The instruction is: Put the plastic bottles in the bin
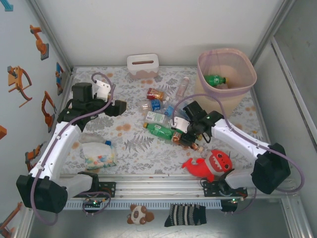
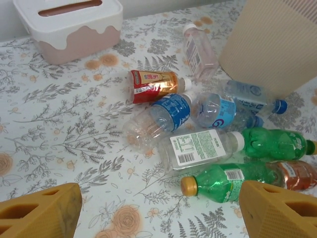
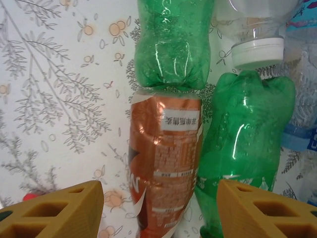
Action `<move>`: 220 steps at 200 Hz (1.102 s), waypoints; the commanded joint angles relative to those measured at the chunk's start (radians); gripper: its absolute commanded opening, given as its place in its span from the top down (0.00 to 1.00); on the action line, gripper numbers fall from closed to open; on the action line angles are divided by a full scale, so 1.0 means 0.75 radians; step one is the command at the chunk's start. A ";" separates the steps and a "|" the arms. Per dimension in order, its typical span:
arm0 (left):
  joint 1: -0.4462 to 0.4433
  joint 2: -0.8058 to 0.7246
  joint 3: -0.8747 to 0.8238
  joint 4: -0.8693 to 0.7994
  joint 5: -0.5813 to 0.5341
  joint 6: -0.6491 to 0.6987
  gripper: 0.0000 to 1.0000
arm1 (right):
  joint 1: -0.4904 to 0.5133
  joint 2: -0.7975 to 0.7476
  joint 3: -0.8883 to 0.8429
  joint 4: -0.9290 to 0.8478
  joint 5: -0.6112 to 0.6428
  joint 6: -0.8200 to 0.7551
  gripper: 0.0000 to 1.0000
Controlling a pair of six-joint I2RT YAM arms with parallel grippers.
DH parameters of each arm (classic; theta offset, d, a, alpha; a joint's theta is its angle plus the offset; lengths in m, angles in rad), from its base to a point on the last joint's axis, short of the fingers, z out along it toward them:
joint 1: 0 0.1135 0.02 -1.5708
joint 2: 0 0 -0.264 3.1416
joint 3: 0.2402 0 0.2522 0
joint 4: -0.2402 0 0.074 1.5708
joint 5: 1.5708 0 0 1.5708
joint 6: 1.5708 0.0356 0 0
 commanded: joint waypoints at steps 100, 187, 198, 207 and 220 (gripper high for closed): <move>0.052 0.047 0.002 0.020 0.043 -0.039 0.19 | 0.095 0.293 0.050 0.111 0.119 0.024 0.37; 0.056 0.045 -0.001 0.027 0.056 -0.041 0.19 | 0.097 0.382 0.054 0.086 0.177 -0.008 0.39; 0.056 0.045 -0.002 0.027 0.056 -0.043 0.19 | 0.097 0.384 0.056 0.084 0.174 -0.010 0.39; 0.056 0.043 -0.003 0.028 0.056 -0.045 0.19 | 0.097 0.386 0.057 0.087 0.173 -0.011 0.39; 0.056 0.043 -0.003 0.027 0.056 -0.044 0.19 | 0.097 0.388 0.059 0.082 0.174 -0.012 0.37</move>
